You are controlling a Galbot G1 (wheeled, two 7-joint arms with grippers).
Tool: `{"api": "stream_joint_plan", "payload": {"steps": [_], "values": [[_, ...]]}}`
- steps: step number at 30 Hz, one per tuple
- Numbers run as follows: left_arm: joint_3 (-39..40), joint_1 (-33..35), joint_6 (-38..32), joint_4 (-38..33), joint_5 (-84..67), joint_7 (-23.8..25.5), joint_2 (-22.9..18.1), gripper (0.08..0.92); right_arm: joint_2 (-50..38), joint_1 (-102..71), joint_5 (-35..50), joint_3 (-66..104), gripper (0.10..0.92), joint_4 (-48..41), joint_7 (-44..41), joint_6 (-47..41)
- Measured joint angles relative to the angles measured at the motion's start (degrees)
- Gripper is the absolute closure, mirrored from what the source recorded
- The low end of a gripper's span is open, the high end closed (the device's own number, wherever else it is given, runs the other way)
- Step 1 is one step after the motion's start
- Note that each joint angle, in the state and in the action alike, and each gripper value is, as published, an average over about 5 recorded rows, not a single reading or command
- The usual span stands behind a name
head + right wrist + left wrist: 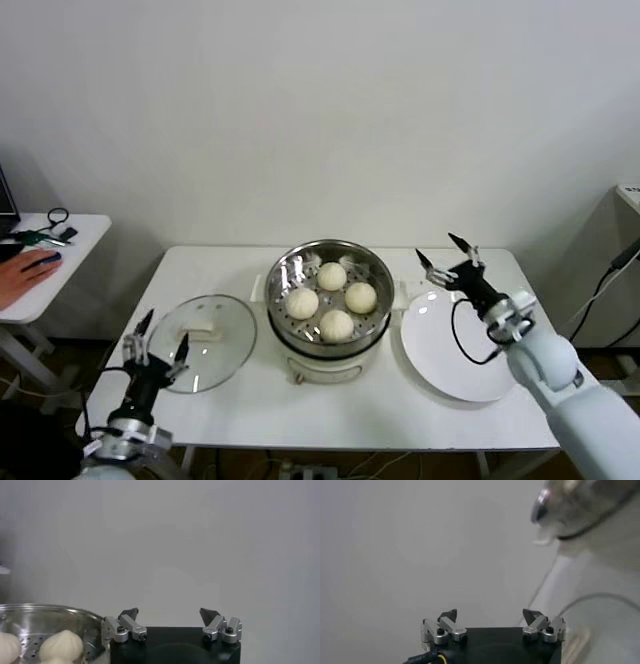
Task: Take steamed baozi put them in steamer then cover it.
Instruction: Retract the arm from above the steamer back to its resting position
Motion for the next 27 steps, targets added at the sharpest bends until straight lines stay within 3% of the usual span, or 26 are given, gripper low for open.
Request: {"api": "stream_joint_plan", "payload": {"steps": [12,27], "values": [[3.0,-5.1,-2.6,9.9,24.5,-3.0,0.0,0.177,7.4,-12.1,-5.8,12.2,0.203,-0.6,0.0,-0.7],[5.8,-14.5,0.5,24.5,34.3,-6.8,-0.3,0.177,10.9,-17.9,-11.1,17.8,0.203,-1.5,-0.6,-0.4]]}}
